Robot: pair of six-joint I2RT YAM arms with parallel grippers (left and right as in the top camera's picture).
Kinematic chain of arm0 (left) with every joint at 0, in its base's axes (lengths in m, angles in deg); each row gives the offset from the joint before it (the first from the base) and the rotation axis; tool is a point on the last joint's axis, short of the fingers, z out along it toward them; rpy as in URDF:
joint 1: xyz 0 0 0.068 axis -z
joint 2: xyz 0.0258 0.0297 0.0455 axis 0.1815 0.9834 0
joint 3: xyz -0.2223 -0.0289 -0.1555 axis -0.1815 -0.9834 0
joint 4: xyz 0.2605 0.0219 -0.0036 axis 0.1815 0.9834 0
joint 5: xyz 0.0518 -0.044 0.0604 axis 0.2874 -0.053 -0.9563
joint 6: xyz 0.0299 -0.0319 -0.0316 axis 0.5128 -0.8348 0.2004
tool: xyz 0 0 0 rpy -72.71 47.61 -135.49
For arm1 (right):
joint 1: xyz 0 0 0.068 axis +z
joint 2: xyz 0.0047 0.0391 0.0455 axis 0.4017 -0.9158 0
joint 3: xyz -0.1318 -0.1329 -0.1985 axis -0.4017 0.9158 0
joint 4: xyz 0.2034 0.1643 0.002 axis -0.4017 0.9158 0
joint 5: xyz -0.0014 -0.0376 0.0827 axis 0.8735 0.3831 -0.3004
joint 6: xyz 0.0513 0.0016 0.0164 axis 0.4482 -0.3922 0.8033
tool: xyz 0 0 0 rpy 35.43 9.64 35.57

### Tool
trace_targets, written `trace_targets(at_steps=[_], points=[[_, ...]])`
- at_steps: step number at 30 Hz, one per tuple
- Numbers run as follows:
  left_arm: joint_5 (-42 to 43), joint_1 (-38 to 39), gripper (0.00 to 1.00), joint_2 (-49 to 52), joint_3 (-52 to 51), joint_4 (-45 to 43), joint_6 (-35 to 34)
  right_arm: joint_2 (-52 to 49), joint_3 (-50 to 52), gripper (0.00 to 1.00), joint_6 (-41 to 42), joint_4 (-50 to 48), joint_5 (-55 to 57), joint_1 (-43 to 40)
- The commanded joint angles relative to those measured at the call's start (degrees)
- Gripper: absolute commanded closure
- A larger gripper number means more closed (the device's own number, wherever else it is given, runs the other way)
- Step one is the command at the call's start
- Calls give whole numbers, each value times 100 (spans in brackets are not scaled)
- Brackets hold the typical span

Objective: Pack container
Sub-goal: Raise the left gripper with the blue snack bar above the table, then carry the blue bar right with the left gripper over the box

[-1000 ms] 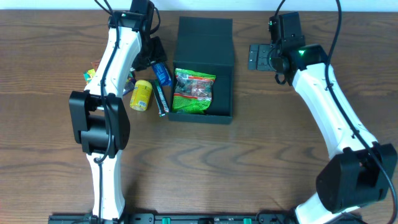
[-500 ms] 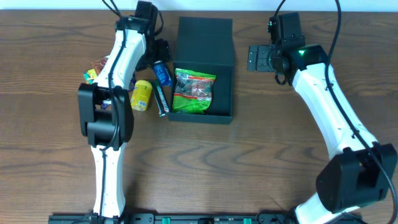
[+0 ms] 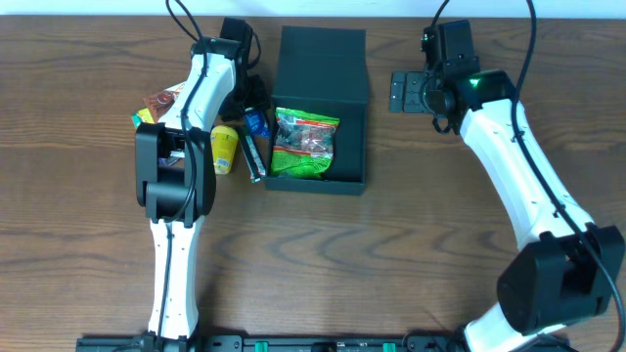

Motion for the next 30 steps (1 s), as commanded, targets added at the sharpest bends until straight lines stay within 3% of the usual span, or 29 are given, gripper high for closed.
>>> trace_targets(at_steps=[1,5,10,16,30], points=[[-2,2,48,127,125,-46,63,-15,-15,1,13,7,-24,-63],[-4,2,67,127,125,-76,63,-15,-15,1,15,7,-24,-63],[-4,2,76,125,127,-79,66,-15,-15,1,15,4,-24,-63],[-15,2,93,-24,328,-17,87,-15,-15,1,15,4,-22,-76],[-352,640,95,-284,2179,1569,693,-15,-15,1,125,31,-28,-671]])
